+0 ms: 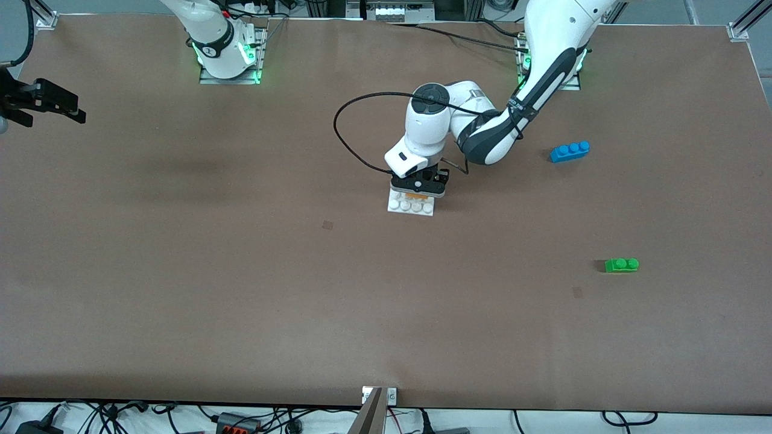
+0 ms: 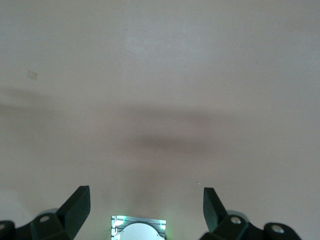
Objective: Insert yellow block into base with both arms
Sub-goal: 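Lower the yellow block onto the plate studs and press down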
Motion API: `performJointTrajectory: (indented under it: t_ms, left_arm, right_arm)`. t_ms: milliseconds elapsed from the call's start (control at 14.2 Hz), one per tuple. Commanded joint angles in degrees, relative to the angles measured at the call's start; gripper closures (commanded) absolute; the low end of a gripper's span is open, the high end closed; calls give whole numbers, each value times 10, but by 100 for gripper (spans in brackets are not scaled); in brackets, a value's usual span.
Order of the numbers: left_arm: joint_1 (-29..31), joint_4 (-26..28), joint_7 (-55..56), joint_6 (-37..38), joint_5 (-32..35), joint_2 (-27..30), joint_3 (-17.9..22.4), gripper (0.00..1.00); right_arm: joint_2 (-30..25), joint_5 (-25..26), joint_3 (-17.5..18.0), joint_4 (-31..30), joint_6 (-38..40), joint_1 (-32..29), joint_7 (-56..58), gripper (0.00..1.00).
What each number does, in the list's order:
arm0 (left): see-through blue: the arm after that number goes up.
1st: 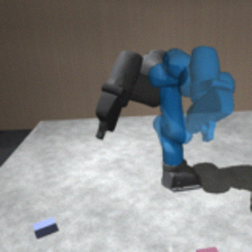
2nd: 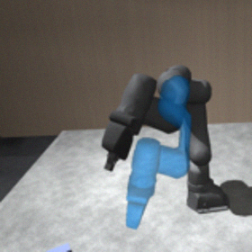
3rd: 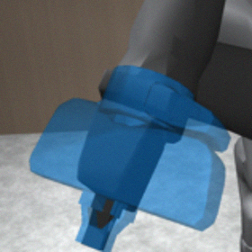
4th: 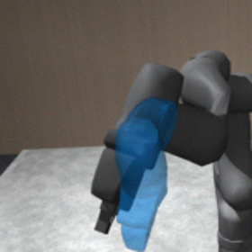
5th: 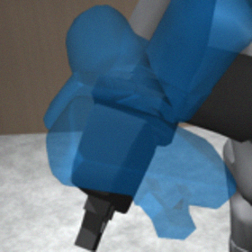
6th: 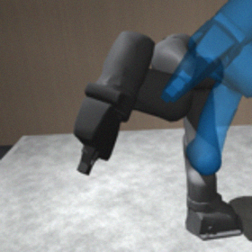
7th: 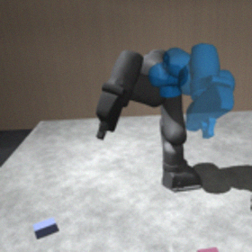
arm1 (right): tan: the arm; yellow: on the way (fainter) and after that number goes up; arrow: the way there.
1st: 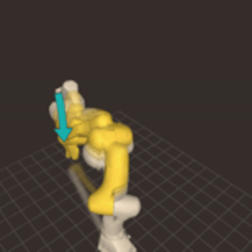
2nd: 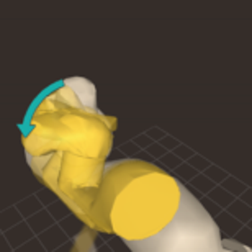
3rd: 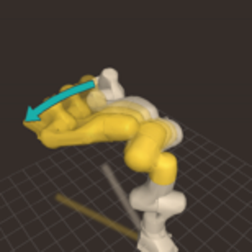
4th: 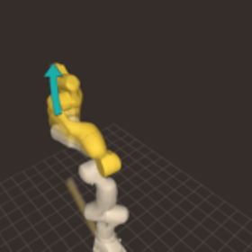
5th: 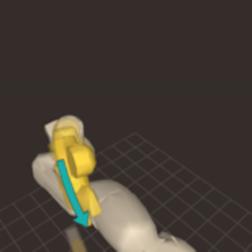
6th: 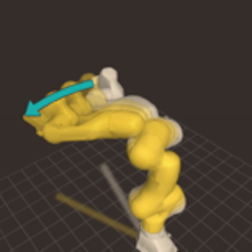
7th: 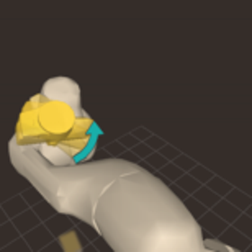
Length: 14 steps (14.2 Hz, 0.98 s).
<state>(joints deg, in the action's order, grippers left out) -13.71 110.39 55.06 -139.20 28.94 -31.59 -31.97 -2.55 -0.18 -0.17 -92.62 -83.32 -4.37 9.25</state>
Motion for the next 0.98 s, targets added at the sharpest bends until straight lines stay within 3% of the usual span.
performJointTrajectory:
  t_ms: [0,281,913]
  left_arm:
    - [-13,3,15,-9,23,-3,6,46]
    - [-19,3,79,-9,102,-23,5,46]
    - [-13,3,80,-7,103,-27,2,46]
  right_arm:
    - [-3,5,3,-1,4,-3,-8,0]
    - [-3,6,3,-1,-1,-2,-8,0]
    - [-3,6,3,-1,3,-2,-8,0]
